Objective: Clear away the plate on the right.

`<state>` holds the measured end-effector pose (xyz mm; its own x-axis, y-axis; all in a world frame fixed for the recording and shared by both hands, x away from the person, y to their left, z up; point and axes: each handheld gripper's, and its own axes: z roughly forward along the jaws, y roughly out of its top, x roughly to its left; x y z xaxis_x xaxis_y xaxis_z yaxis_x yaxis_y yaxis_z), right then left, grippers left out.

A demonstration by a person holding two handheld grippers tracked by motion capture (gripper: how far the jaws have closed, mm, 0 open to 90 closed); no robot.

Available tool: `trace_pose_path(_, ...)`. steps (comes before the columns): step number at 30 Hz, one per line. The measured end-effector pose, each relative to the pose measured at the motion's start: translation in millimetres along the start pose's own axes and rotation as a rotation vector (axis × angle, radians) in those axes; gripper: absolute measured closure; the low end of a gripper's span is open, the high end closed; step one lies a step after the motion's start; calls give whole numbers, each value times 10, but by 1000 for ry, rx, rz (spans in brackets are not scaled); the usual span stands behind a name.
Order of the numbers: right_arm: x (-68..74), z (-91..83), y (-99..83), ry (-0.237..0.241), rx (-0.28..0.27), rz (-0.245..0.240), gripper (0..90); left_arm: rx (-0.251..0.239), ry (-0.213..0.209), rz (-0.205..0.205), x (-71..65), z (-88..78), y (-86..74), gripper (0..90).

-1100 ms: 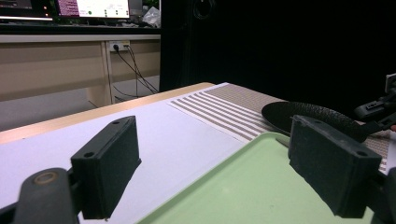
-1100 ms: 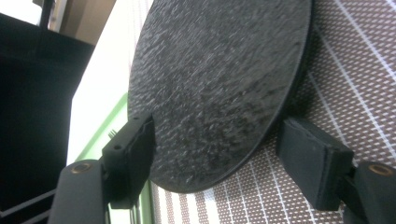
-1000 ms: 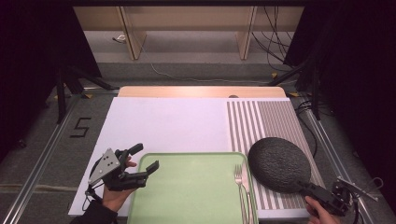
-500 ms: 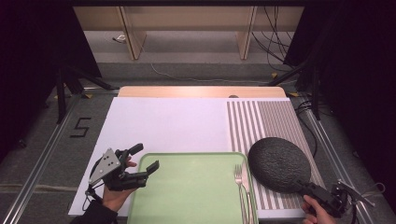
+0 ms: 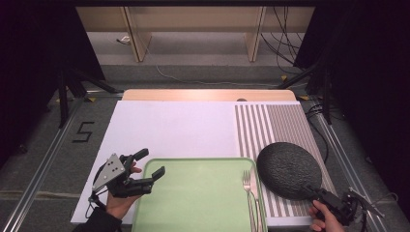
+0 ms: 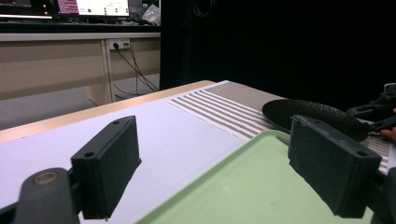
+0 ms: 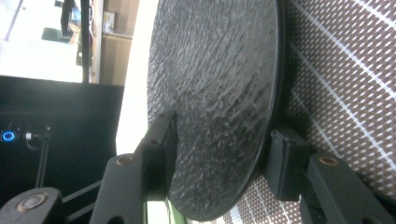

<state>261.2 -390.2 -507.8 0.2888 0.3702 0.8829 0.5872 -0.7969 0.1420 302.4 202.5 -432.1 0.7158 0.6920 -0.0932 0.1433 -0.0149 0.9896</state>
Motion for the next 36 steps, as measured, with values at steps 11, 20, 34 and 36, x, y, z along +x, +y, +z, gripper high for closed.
trace_pose_path(11,-33,44,-26,-12,-36,41,604,1,0,2,-2,4,0,163)
trace_pose_path(20,-66,60,-43,-13,-61,87,698,0,-2,2,-5,5,0,166)
trace_pose_path(34,-113,51,-66,-10,-68,150,835,1,-3,2,-2,6,0,167)
trace_pose_path(36,-107,47,-69,4,-77,149,841,1,-3,2,-2,7,0,167)
